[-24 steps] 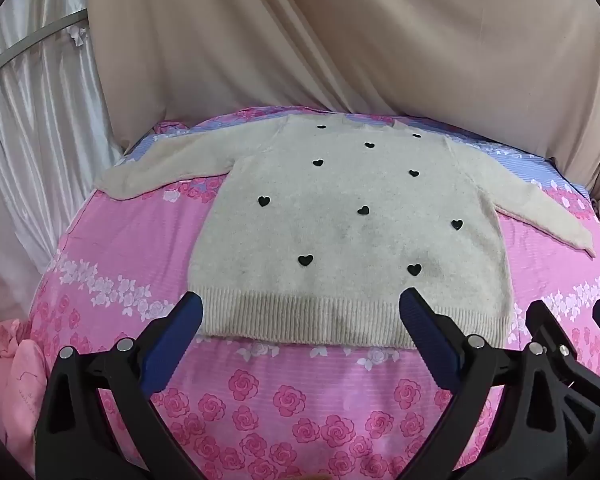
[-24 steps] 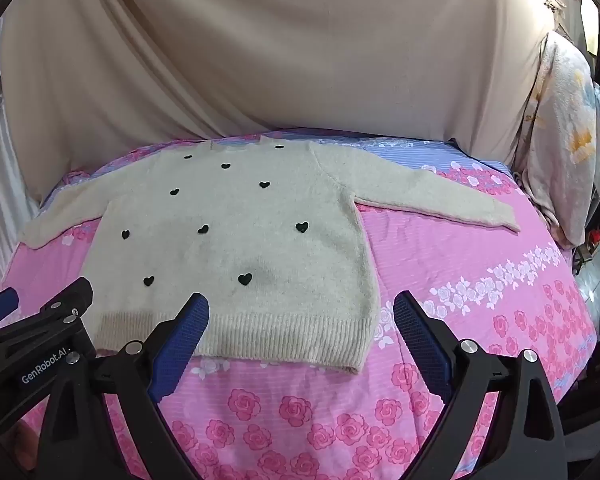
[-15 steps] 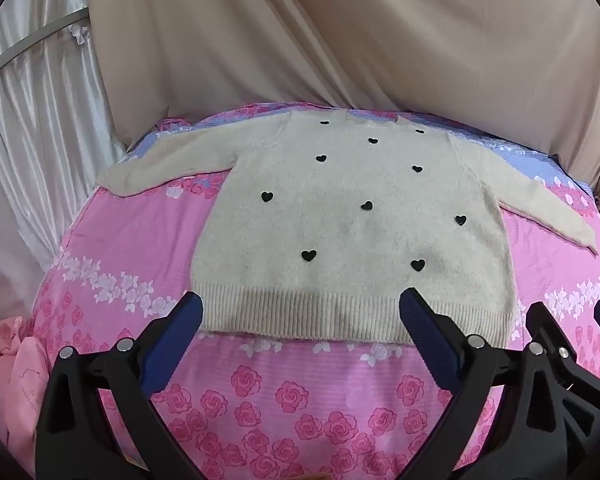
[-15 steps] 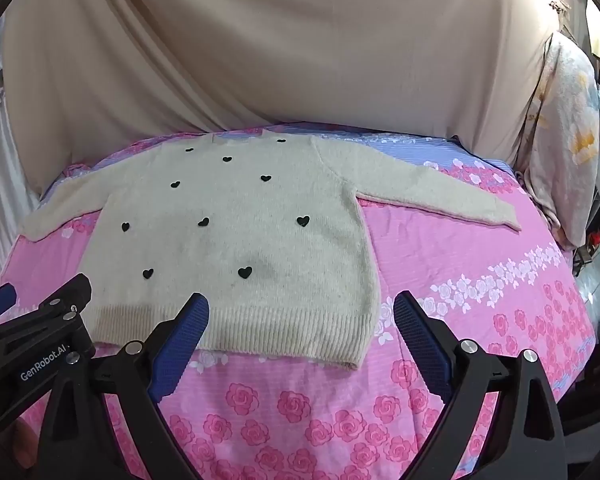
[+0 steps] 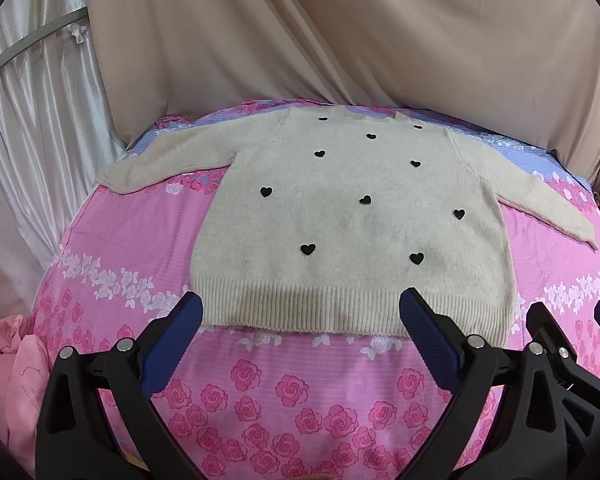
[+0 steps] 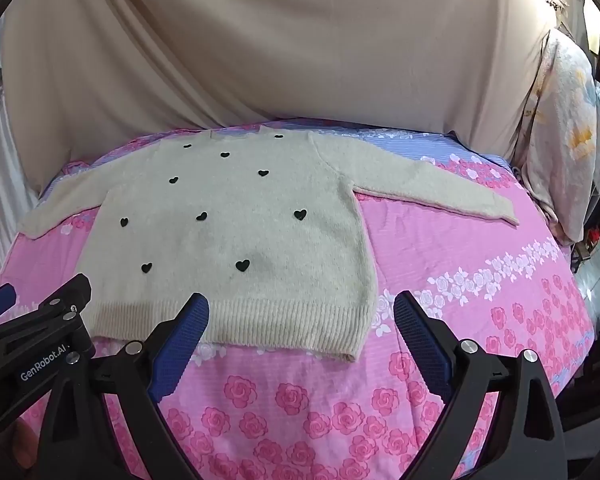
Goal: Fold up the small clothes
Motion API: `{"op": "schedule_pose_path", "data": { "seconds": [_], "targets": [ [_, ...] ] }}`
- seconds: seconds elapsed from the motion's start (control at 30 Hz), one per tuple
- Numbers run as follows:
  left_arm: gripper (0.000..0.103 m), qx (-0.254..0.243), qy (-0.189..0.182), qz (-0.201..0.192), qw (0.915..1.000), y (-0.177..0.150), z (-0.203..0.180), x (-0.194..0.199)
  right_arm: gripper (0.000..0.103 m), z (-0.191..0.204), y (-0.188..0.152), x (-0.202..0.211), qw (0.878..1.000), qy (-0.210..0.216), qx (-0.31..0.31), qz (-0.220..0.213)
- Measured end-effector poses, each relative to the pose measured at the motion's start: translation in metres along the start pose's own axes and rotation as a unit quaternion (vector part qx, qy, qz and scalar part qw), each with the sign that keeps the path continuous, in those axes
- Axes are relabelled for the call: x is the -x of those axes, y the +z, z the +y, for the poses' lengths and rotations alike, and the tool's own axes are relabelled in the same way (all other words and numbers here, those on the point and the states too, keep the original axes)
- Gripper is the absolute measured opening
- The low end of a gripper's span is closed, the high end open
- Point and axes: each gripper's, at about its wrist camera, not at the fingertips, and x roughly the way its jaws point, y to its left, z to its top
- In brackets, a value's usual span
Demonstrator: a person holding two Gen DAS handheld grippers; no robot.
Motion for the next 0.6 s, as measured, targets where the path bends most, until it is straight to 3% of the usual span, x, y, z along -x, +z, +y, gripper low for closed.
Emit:
{"op": "schedule_pose_path", "data": {
  "seconds": [0.6],
  "targets": [
    [0.096, 0.000, 0.006, 0.006, 1.0000, 0.0017, 0.0014, -0.0086, 0.092, 0.0029, 0.0012, -0.0034, 1.000, -0.001, 0.006, 0.005]
  ]
}}
